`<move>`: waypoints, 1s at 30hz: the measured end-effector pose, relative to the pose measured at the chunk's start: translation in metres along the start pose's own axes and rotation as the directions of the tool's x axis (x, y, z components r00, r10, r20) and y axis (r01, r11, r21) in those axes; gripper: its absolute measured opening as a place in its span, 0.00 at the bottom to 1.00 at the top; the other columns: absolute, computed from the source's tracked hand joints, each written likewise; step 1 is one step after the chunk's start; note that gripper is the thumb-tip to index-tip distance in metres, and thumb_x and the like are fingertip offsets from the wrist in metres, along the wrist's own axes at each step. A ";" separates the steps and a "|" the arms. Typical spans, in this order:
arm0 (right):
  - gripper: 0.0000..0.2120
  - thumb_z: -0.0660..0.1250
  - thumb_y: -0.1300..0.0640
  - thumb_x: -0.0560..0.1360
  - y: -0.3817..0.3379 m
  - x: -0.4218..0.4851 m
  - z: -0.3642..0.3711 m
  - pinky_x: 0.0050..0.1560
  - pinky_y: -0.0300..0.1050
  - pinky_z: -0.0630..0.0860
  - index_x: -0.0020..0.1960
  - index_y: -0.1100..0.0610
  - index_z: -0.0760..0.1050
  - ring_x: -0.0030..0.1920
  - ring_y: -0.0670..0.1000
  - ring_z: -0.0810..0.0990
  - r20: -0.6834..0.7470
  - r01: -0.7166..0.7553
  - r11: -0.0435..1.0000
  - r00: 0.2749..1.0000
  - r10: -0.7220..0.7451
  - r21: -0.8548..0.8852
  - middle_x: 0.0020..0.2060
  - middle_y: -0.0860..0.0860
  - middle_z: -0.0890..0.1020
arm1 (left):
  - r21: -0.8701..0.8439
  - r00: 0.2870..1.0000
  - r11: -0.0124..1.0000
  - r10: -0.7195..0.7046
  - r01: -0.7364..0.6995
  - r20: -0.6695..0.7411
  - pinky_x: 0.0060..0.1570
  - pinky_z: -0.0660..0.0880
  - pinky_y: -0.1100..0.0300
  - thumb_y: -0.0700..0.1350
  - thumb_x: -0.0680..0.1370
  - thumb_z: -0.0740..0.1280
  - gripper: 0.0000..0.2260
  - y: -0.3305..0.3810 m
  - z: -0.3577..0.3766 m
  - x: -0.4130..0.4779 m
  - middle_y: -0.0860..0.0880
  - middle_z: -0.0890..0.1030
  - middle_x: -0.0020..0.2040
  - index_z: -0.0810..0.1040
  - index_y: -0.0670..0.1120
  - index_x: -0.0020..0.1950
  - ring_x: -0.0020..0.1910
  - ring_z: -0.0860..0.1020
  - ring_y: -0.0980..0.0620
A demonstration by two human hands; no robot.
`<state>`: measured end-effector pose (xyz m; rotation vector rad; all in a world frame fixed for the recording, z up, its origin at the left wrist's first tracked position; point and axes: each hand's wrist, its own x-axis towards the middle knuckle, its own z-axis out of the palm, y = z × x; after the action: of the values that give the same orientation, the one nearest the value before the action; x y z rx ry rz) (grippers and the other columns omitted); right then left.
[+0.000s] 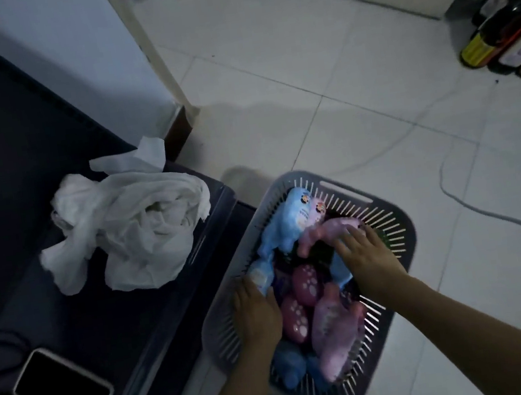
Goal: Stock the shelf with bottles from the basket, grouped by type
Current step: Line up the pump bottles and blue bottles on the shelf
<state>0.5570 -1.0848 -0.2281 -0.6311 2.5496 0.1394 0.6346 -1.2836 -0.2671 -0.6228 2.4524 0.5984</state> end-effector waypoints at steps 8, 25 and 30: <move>0.11 0.66 0.54 0.57 0.006 0.019 0.016 0.58 0.56 0.73 0.37 0.55 0.81 0.45 0.57 0.83 -0.105 0.240 0.955 0.960 -0.261 -0.176 0.40 0.54 0.84 | -0.082 0.998 0.995 -0.062 0.060 -0.023 0.63 0.66 0.51 0.43 0.74 0.68 0.27 -0.011 0.027 0.034 0.36 0.69 0.65 0.63 0.35 0.70 0.63 0.68 0.40; 0.12 0.79 0.50 0.51 0.003 0.037 0.044 0.59 0.60 0.74 0.33 0.51 0.83 0.52 0.58 0.75 -0.160 0.221 0.908 0.943 -0.292 -0.356 0.38 0.52 0.83 | 0.038 0.998 0.999 -0.004 0.001 0.066 0.58 0.68 0.53 0.52 0.68 0.74 0.31 -0.013 0.041 0.061 0.41 0.71 0.59 0.69 0.40 0.64 0.60 0.70 0.42; 0.15 0.80 0.51 0.47 0.011 0.031 0.030 0.64 0.59 0.65 0.31 0.52 0.82 0.44 0.58 0.82 -0.205 0.218 0.935 0.938 -0.280 -0.280 0.40 0.54 0.83 | -0.289 0.997 0.955 -0.063 0.075 0.049 0.47 0.75 0.53 0.46 0.64 0.78 0.27 -0.011 0.025 0.039 0.43 0.78 0.50 0.71 0.40 0.57 0.49 0.78 0.43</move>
<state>0.5419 -1.0813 -0.2700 -1.1314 2.6746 0.3206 0.6215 -1.2908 -0.3121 -0.8002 2.3135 0.9435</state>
